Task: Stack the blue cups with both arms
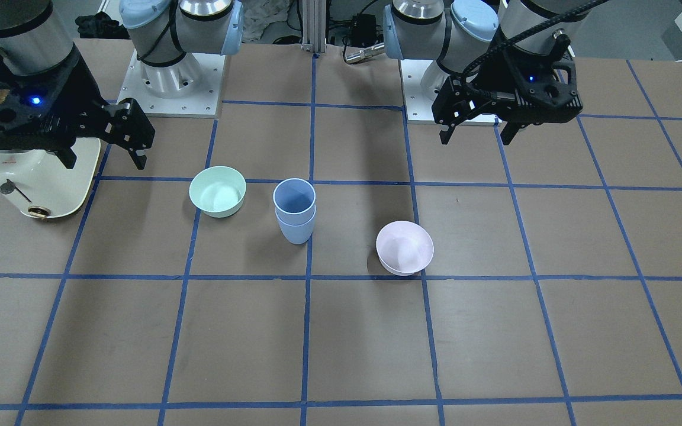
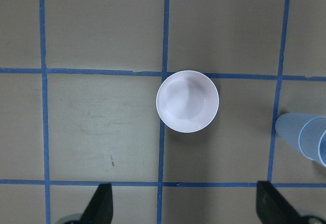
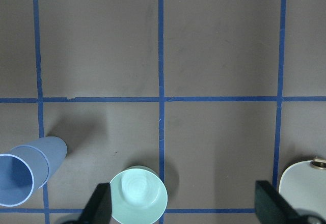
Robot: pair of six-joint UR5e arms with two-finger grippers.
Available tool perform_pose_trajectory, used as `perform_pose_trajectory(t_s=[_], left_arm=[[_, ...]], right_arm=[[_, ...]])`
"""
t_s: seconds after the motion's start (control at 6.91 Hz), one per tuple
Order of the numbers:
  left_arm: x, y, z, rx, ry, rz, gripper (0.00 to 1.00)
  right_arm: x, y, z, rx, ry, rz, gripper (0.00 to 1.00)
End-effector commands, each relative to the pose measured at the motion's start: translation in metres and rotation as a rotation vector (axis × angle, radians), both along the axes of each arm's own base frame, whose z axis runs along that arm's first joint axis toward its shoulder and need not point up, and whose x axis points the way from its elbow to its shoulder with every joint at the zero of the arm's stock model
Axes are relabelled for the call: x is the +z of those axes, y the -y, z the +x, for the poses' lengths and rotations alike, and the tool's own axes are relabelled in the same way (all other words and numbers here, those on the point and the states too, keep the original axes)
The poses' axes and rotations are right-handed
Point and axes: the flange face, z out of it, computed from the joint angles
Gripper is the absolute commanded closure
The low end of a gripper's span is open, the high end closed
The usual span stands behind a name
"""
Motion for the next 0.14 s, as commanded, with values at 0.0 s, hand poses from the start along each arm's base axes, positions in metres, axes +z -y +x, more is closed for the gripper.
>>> perform_pose_trajectory(t_s=[0.0], left_arm=[[0.0006, -0.0003, 0.0001, 0.002, 0.000, 0.002, 0.00]], right_arm=[[-0.0032, -0.0008, 0.0000, 0.000, -0.001, 0.008, 0.00]])
